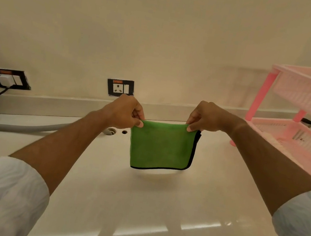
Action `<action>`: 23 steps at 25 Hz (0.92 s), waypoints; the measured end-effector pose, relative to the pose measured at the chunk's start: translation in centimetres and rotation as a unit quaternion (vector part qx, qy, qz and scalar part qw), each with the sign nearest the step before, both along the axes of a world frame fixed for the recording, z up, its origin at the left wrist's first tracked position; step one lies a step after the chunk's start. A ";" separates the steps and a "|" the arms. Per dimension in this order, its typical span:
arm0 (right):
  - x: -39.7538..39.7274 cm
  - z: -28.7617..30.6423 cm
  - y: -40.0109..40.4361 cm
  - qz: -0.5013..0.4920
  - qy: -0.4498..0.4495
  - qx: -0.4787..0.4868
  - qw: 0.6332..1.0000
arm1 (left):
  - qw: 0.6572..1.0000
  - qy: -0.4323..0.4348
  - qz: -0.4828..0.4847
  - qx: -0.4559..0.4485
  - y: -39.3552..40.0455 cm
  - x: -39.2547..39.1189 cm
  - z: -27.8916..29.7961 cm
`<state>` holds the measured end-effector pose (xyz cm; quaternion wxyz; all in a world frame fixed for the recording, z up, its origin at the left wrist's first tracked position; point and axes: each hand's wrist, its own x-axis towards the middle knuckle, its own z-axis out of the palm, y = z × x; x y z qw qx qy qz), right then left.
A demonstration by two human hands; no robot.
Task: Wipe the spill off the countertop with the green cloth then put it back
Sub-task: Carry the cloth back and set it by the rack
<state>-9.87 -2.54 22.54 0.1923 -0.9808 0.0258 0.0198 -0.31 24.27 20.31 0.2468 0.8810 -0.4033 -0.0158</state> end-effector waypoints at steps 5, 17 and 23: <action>1.2 0.2 -6.5 -0.012 -0.020 0.005 1.000 | 1.000 -0.022 0.015 -0.003 -6.7 0.9 0.5; 8.5 -2.3 -22.0 0.004 -0.041 0.004 0.999 | 0.991 -0.037 0.126 0.021 -23.3 5.6 -2.3; 12.8 -3.5 -25.4 -0.008 -0.053 0.005 0.999 | 0.987 -0.069 0.135 0.043 -27.4 10.3 -2.1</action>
